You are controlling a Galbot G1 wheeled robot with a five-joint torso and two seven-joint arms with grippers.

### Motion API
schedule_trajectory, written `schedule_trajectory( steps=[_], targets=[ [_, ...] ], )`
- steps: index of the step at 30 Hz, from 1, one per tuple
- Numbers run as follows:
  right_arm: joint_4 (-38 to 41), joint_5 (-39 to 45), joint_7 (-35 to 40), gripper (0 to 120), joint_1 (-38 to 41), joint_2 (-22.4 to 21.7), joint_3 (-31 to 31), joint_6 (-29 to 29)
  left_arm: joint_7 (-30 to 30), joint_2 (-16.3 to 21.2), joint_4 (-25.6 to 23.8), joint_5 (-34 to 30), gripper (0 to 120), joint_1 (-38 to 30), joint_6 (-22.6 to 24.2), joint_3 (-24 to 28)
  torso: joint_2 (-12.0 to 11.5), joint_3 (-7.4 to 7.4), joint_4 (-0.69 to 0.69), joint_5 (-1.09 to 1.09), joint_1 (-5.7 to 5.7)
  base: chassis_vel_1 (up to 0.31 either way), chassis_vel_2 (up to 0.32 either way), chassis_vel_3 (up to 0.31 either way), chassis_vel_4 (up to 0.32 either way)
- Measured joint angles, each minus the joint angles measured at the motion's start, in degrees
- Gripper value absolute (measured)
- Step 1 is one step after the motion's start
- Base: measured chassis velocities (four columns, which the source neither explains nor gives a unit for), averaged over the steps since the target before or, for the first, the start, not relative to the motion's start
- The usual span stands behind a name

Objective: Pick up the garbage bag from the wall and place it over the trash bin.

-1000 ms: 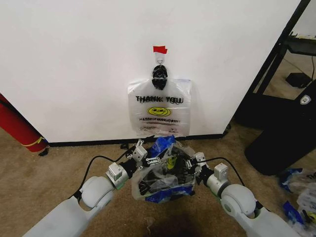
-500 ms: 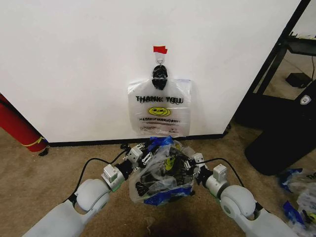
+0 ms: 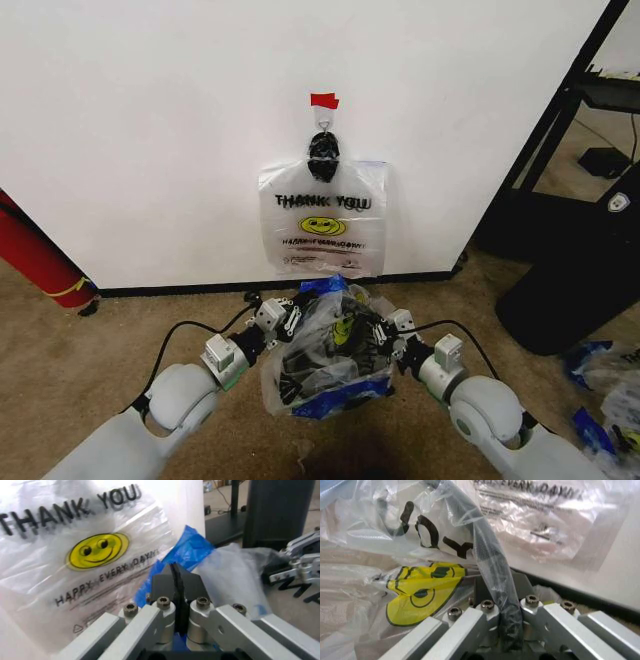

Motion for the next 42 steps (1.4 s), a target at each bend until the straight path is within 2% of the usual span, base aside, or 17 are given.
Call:
schedule_trajectory(
  steps=[8, 17, 23, 25, 28, 32, 34, 35, 38, 40, 41, 42],
  targets=[
    [-2.45, -4.2, -5.35, 0, 0.09, -0.59, 1.29, 6.79, -1.06, 0.73, 1.26, 1.29, 0, -0.15, 1.98, -0.88, 0.0, 0.0, 0.0, 0.0, 0.0, 0.0, 0.0, 0.0, 0.0],
    [-4.8, -0.58, -8.6, 0, 0.09, -0.44, 1.96, 12.77, -1.15, 0.15, 3.73, 2.85, 0, 0.36, 2.29, -0.91, 0.0, 0.0, 0.0, 0.0, 0.0, 0.0, 0.0, 0.0, 0.0],
    [-5.32, 10.32, -7.79, 0, 0.32, -0.04, 2.04, 11.61, -1.57, -0.98, 5.73, 2.01, 0, 0.57, -0.5, -0.86, 0.0, 0.0, 0.0, 0.0, 0.0, 0.0, 0.0, 0.0, 0.0],
    [-5.48, 11.71, -7.51, 0, 0.35, 0.09, 2.06, 11.23, -1.95, -1.2, 6.02, 1.1, 0, 0.59, -1.47, -0.8, 0.0, 0.0, 0.0, 0.0, 0.0, 0.0, 0.0, 0.0, 0.0],
    [-6.01, 14.44, -6.24, 0, 0.36, 0.6, 2.03, 10.54, -2.56, -1.55, 6.49, -3.81, 0, 0.8, -5.55, -0.59, 0.0, 0.0, 0.0, 0.0, 0.0, 0.0, 0.0, 0.0, 0.0],
    [-6.48, 16.22, -3.5, 0, 0.1, 1.54, 1.35, 9.59, -3.72, -1.99, 6.98, -8.35, 16, 0.97, -8.65, -1.0, 0.0, 0.0, 0.0, 0.0, 0.0, 0.0, 0.0, 0.0, 0.0],
    [-6.65, 16.24, -2.78, 0, 0.01, 1.83, 1.15, 9.53, -4.7, -2.08, 7.32, -8.46, 19, 0.97, -8.84, -1.23, 0.0, 0.0, 0.0, 0.0, 0.0, 0.0, 0.0, 0.0, 0.0],
    [-6.72, 16.26, -1.8, 0, -0.11, 2.13, 0.89, 9.4, -6.37, -2.16, 7.69, -8.25, 27, 1.02, -8.68, -1.43, 0.0, 0.0, 0.0, 0.0, 0.0, 0.0, 0.0, 0.0, 0.0],
    [-6.64, 16.76, 2.41, 0, -0.56, 3.13, 0.27, 8.51, -12.65, -2.35, 8.22, -7.43, 38, 1.54, -6.86, -1.79, 0.0, 0.0, 0.0, 0.0, 0.0, 0.0, 0.0, 0.0, 0.0],
    [-6.39, 17.36, 5.4, 0, -0.72, 3.74, -0.04, 7.75, -17.47, -2.41, 7.98, -7.31, 44, 2.05, -5.82, -2.1, 0.0, 0.0, 0.0, -0.01, 0.0, 0.0, 0.0, 0.0, 0.0],
    [-6.39, 17.36, 5.4, 0, -0.72, 3.74, -0.04, 7.75, -17.47, -2.41, 7.98, -7.31, 44, 2.05, -5.82, -2.1, 0.0, 0.0, 0.0, -0.01, 0.0, 0.0, 0.0, 0.0, 0.0],
    [-6.15, 18.08, 8.58, 0, -0.85, 4.32, -0.42, 7.32, -21.22, -2.36, 6.54, -7.66, 50, 2.77, -5.09, -2.7, 0.0, 0.0, 0.0, -0.02, 0.0, 0.0, 0.0, 0.0, 0.0]
  ],
)
